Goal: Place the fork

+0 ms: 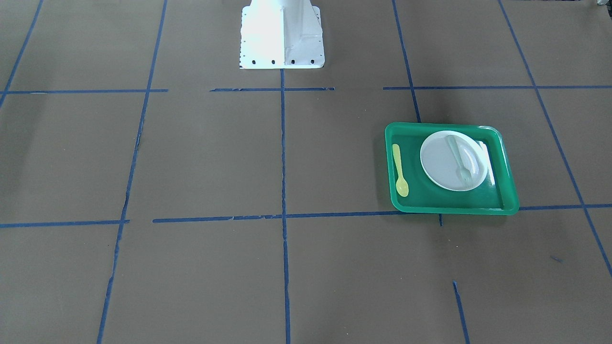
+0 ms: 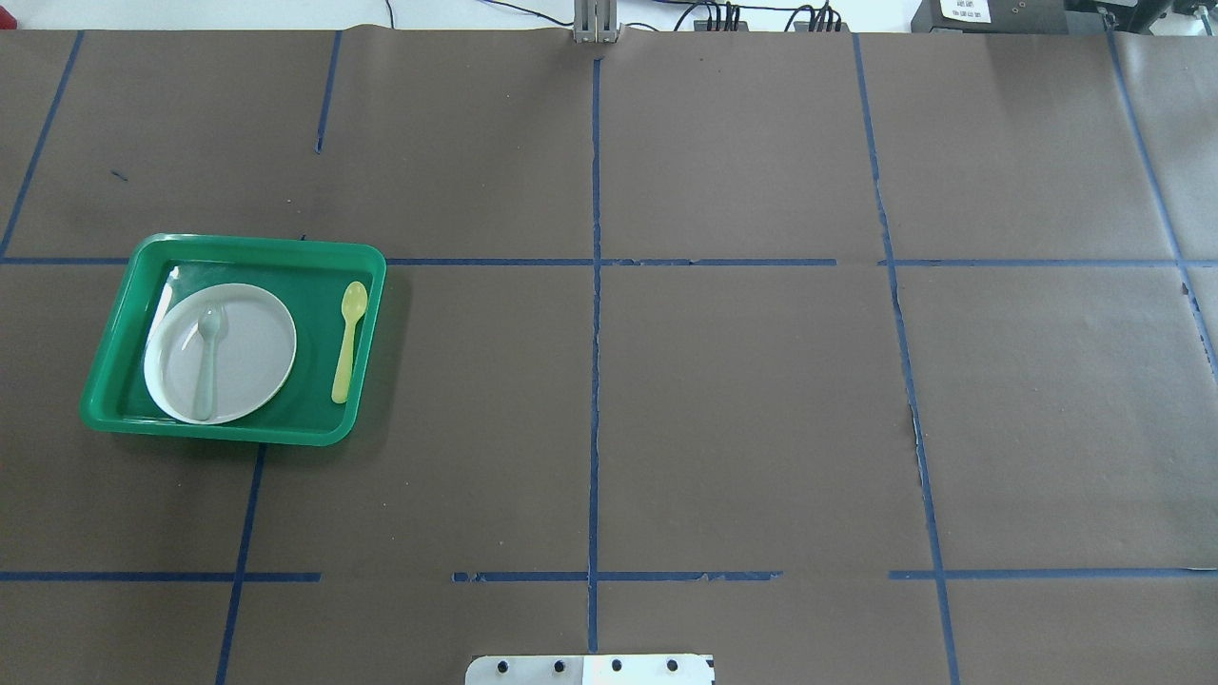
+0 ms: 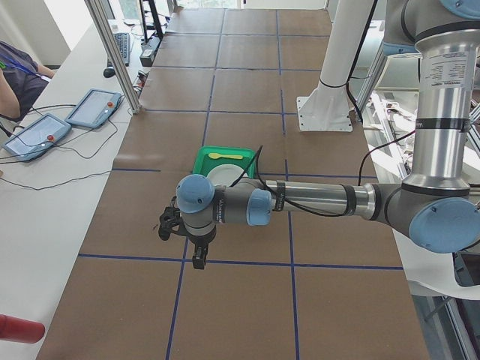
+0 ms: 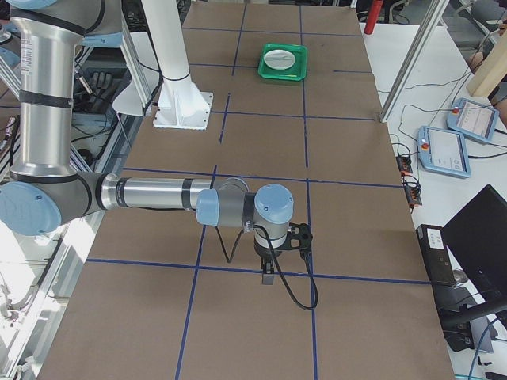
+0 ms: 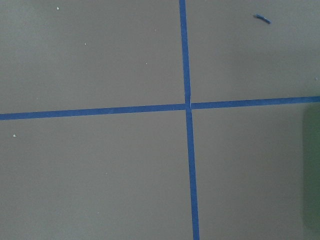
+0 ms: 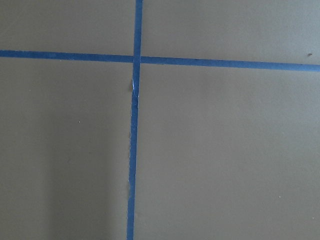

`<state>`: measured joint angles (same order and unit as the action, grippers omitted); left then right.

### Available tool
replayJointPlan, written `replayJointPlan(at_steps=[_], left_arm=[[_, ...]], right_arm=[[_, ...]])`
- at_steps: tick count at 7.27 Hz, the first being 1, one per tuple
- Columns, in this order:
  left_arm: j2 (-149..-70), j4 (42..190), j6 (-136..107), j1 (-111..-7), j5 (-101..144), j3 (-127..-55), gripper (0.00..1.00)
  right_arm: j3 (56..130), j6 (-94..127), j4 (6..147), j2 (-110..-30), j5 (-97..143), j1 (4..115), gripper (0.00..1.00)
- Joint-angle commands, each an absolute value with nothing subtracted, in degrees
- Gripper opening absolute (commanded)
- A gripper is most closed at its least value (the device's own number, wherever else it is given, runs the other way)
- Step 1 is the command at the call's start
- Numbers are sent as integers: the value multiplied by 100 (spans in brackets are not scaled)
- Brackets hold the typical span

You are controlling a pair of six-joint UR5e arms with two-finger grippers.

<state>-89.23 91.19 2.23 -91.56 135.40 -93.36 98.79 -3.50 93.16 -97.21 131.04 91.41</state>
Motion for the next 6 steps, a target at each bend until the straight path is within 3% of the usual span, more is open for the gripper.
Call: replayJointPlan(at_steps=[1, 3, 6], left_arm=[[-8930, 9149, 263, -9158, 13544, -9360, 100], [-9034, 9167, 220, -9132, 13500, -9343, 100], [-9053, 9176, -1074, -8100, 13054, -10533, 100]], right_arm=[[9879, -352, 9316, -9721, 13104, 9141, 100], [9879, -352, 9316, -9721, 13104, 9141, 100], [9879, -343, 9316, -9721, 13104, 9141, 100]])
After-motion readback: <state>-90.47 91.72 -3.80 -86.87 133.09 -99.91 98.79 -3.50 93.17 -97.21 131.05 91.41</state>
